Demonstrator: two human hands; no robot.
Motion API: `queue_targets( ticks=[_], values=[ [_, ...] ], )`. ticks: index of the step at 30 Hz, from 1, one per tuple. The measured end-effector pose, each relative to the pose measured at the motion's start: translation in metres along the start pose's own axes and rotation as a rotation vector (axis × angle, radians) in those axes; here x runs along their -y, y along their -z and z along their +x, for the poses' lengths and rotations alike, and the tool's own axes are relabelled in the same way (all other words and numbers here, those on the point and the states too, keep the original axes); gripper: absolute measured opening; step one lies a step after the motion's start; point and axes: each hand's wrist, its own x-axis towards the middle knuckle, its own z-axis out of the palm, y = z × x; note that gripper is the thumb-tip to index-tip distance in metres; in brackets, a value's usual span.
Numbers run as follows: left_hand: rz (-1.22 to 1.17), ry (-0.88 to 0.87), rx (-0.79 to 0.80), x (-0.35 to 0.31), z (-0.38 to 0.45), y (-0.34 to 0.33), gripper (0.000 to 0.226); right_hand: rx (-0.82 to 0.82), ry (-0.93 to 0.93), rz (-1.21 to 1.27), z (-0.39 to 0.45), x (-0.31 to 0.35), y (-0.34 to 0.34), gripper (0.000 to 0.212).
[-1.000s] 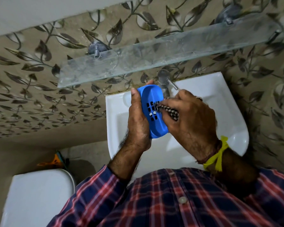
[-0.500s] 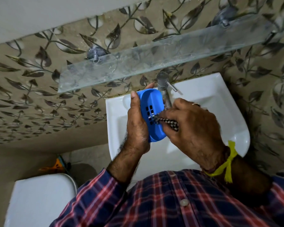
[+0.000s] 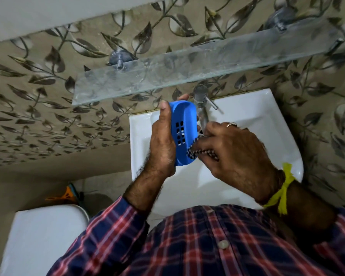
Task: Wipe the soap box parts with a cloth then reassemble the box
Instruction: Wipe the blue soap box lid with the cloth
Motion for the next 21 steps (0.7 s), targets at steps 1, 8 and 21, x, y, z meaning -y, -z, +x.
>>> queue_targets(
  ticks=[1, 8, 21],
  values=[
    [0.020, -0.010, 0.009, -0.002, 0.001, 0.000, 0.060, 0.002, 0.000, -0.036, -0.003, -0.001, 0.001, 0.015],
    [0.181, -0.143, 0.016, -0.006, 0.003, -0.008, 0.064, 0.056, -0.101, -0.217, -0.004, 0.013, -0.001, 0.025],
    [0.334, -0.251, 0.049, 0.015, 0.010, -0.006, 0.052, 0.468, -0.214, 0.738, 0.010, -0.031, -0.005, 0.016]
  ],
)
